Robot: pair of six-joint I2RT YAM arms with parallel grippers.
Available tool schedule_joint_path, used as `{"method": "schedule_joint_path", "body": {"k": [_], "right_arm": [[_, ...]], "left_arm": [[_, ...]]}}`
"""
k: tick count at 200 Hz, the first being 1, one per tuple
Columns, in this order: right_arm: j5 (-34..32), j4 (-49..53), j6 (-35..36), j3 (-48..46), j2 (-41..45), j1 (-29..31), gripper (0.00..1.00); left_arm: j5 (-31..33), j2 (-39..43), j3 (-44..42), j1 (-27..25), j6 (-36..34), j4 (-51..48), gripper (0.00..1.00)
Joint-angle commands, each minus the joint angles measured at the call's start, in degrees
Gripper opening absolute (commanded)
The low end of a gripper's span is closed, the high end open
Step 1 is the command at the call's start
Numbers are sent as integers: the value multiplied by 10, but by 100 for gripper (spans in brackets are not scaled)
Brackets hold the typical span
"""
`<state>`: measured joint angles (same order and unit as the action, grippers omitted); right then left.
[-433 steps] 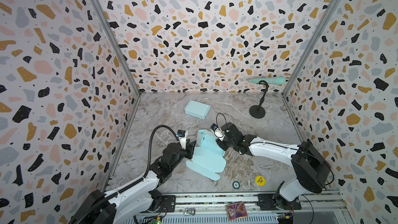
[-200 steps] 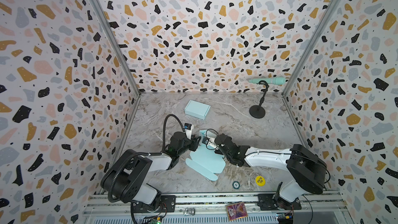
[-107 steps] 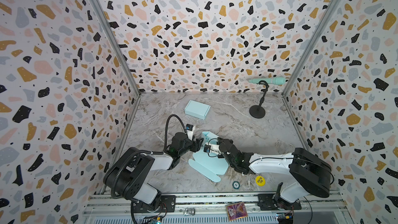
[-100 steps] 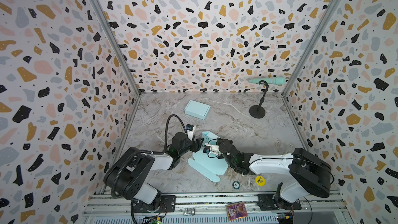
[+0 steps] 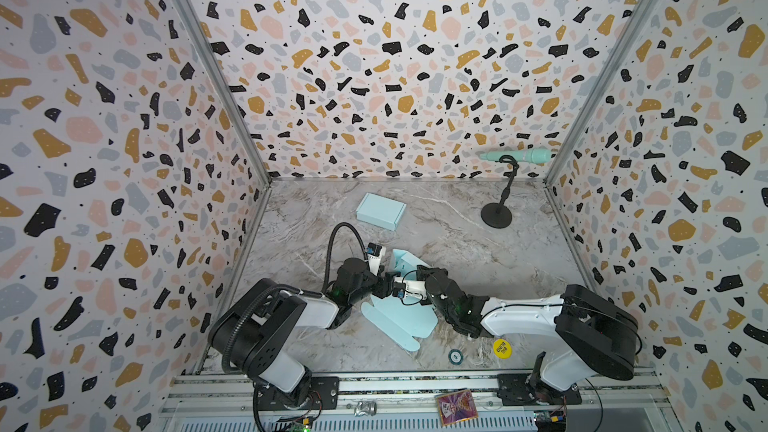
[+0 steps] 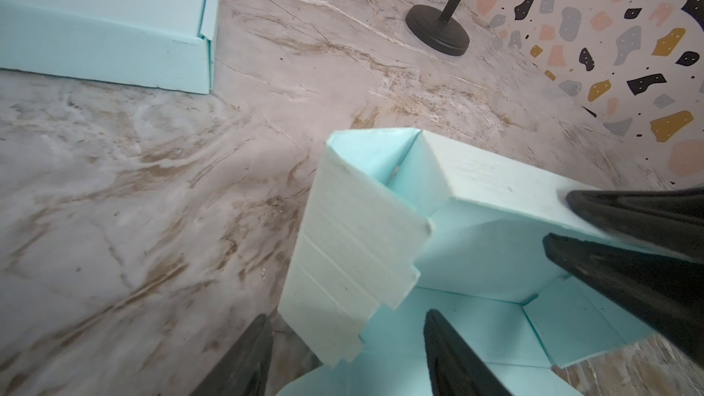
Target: Fold the paper box
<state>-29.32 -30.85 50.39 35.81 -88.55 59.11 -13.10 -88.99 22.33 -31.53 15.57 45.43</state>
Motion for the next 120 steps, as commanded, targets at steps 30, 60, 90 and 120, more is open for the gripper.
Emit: {"method": "schedule_joint_path", "body": {"k": [30, 60, 90, 120], "right_arm": [[56, 26, -17, -10, 29, -15, 20], [50, 25, -4, -7, 21, -15, 19], [38, 1, 11, -20, 25, -9, 19], [34, -16, 26, -28, 26, -2, 20]], "left_arm": [[-22, 98, -19, 7, 20, -9, 65], [-20, 151, -33, 59, 69, -20, 63], [12, 126, -5, 104, 65, -74, 63], [6, 20, 54, 115, 32, -103, 61]]}}
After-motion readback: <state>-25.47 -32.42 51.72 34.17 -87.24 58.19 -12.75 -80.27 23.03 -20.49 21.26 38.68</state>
